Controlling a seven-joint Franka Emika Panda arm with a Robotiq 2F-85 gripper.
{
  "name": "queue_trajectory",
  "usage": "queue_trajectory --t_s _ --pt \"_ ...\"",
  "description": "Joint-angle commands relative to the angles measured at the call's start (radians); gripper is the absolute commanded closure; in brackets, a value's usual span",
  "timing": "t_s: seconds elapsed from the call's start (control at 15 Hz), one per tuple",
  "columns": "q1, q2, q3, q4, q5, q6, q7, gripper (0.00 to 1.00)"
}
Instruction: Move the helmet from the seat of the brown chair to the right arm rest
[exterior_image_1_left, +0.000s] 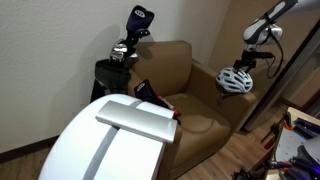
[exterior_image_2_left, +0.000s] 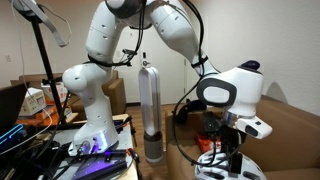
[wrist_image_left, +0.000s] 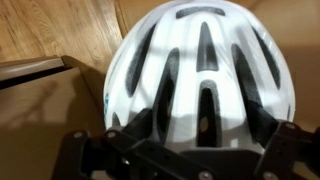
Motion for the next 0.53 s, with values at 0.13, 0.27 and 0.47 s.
queue_trajectory --t_s 0.13,0.27,0.47 --pt "-0.057 -0.056 0.021 -0.004 0.042 -0.036 -0.052 0.0" --pt "-0.061 -0.079 0.02 -0.012 0.051 -0.042 -0.056 0.0" --pt "-0.064 -0.103 0.019 -0.014 0.059 -0.055 -0.069 0.0"
